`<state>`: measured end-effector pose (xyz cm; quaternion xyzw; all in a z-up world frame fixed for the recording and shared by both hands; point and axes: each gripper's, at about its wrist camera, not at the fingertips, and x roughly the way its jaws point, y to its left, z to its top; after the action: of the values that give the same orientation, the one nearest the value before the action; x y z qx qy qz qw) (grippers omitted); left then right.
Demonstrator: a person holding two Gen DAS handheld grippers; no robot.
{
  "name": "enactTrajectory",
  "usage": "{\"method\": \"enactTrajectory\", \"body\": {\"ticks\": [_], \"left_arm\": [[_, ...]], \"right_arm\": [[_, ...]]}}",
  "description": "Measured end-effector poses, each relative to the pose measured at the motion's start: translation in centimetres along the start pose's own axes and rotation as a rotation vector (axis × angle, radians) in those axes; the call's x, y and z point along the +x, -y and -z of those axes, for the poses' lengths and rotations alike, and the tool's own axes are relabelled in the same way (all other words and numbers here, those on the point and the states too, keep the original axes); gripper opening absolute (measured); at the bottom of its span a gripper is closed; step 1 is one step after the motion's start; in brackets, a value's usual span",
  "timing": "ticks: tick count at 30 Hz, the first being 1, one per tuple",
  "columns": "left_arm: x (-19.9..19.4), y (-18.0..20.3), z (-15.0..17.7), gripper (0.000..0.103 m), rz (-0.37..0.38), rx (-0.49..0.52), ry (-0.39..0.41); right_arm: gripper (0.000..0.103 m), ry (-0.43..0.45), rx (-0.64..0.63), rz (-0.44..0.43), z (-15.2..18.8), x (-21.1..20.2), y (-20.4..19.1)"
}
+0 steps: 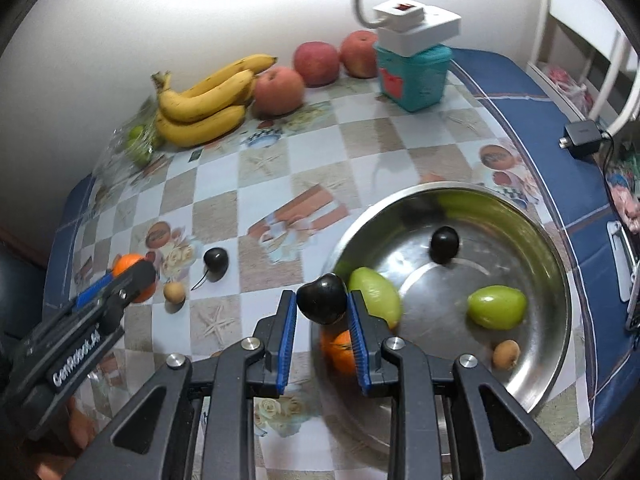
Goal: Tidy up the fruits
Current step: 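Lift and carry the plum in the right tool toward the bowl while the left tool carries the orange, then lower the plum in the right tool over the bowl while the left tool lowers the orange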
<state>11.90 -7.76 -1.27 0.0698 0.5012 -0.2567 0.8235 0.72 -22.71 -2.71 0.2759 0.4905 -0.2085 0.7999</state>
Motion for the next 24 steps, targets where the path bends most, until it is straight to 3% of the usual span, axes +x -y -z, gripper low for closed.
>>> {"method": "enactTrajectory", "body": {"ticks": [8,16,24], "left_arm": [[-0.2,5.0,0.8,0.039,0.073,0.083,-0.009],[1.1,8.9,1.9,0.039,0.211,0.108,-0.079],[1.8,12.0,2.6,0.039,0.225,0.139,-0.072]], "right_arm": [[0.027,0.018,0.086,0.019,-0.8,-0.6,3.7],[0.027,0.053,0.197,0.073,-1.3,-1.4,8.8],[0.027,0.068,0.266,0.120,-1.6,-1.3,12.1]]}}
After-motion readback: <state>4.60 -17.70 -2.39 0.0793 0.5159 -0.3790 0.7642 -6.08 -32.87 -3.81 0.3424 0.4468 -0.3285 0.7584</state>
